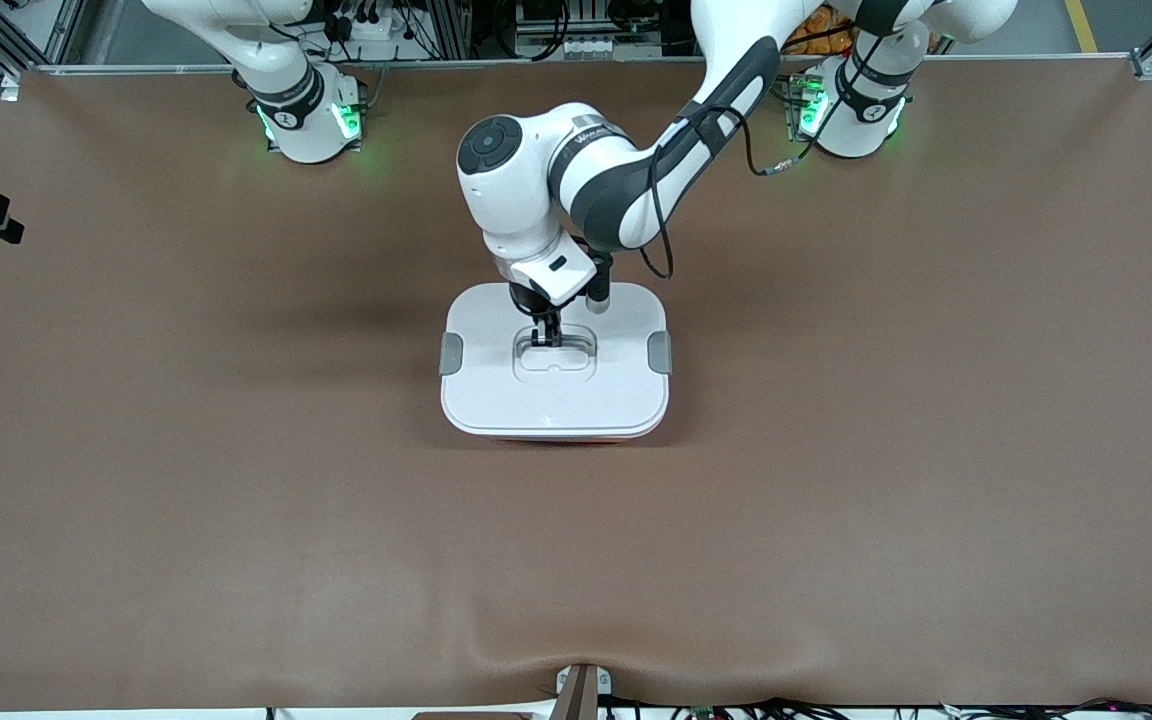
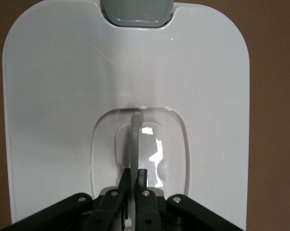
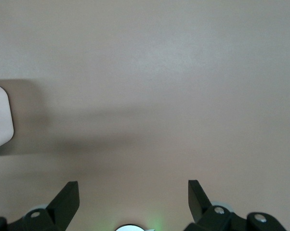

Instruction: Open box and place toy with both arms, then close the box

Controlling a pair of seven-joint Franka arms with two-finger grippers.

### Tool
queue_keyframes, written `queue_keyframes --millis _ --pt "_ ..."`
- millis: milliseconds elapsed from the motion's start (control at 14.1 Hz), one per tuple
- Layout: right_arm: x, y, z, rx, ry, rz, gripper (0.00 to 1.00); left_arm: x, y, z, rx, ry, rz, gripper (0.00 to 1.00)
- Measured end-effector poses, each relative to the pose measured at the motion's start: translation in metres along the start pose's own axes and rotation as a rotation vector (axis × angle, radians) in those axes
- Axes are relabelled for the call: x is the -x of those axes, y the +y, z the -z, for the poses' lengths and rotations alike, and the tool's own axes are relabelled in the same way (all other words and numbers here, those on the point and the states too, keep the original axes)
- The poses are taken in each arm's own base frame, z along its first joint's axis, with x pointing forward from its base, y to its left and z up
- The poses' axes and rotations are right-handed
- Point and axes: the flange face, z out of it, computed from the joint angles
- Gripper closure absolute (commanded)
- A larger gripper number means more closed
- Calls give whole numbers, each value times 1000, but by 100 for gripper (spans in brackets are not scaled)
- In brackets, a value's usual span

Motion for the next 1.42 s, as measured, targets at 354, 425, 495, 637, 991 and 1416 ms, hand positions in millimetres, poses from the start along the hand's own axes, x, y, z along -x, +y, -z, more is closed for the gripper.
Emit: queue_keyframes --millis 354,425,495,637,991,1416 --pt "0 0 0 0 0 0 0 0 0 0 0 0 -25 100" --pt "0 0 0 0 0 0 0 0 0 0 0 0 -36 100" --pt "0 0 0 0 0 0 0 0 0 0 0 1 -43 100" --pt "0 0 0 0 0 0 0 0 0 0 0 1 -52 100" --pt "0 0 0 0 0 0 0 0 1 0 0 1 -80 100" --pt "0 0 0 0 0 0 0 -1 1 -1 0 1 -113 100"
